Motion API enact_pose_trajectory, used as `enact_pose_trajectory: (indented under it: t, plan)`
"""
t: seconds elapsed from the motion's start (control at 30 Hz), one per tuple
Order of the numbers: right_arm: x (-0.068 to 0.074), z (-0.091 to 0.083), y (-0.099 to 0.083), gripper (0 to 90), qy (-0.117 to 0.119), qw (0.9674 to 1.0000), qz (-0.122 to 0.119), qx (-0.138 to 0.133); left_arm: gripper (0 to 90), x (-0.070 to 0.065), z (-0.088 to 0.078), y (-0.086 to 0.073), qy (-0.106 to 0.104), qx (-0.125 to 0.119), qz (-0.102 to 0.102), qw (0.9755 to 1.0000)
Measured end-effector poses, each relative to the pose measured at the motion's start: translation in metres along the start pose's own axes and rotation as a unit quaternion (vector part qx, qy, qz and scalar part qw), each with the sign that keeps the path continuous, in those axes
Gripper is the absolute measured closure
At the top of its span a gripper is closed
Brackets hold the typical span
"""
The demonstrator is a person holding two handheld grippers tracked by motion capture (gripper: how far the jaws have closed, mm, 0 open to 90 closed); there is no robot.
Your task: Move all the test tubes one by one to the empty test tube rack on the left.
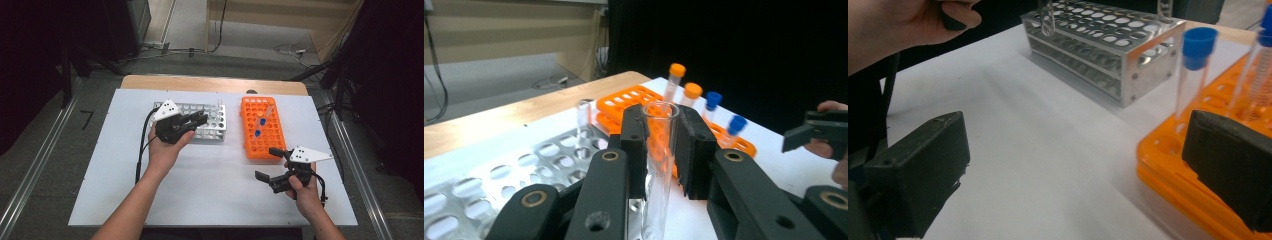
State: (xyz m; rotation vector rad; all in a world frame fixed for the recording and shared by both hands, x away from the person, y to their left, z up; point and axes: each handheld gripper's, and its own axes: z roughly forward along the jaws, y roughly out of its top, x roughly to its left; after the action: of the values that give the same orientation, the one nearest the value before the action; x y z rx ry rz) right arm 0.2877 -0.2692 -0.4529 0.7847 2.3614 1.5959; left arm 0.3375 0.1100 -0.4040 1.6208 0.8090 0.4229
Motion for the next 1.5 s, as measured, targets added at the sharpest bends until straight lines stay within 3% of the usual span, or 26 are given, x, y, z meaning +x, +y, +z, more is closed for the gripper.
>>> enact_pose_trajectory:
  t: [0.3,0.87,1.13,1.5]
  plan:
    - [-0.013,-0.006,-0.005,0.0,-0.01,0.9998,0.014,-0.004,76.8,0.019,0.022,0.012,0.023,-0.001,-0.005,0.9997]
    - [-0.022,-0.01,-0.009,0.0,-0.018,0.9995,0.026,-0.008,76.9,0.046,0.073,0.024,0.066,-0.006,-0.023,0.9975]
    - [-0.023,-0.009,-0.01,0.0,-0.015,0.9995,0.027,-0.008,76.8,0.053,0.091,0.022,0.078,-0.004,-0.031,0.9965]
    - [-0.023,-0.008,-0.011,0.0,-0.014,0.9995,0.027,-0.004,76.8,0.057,0.104,0.014,0.084,0.003,-0.032,0.9959]
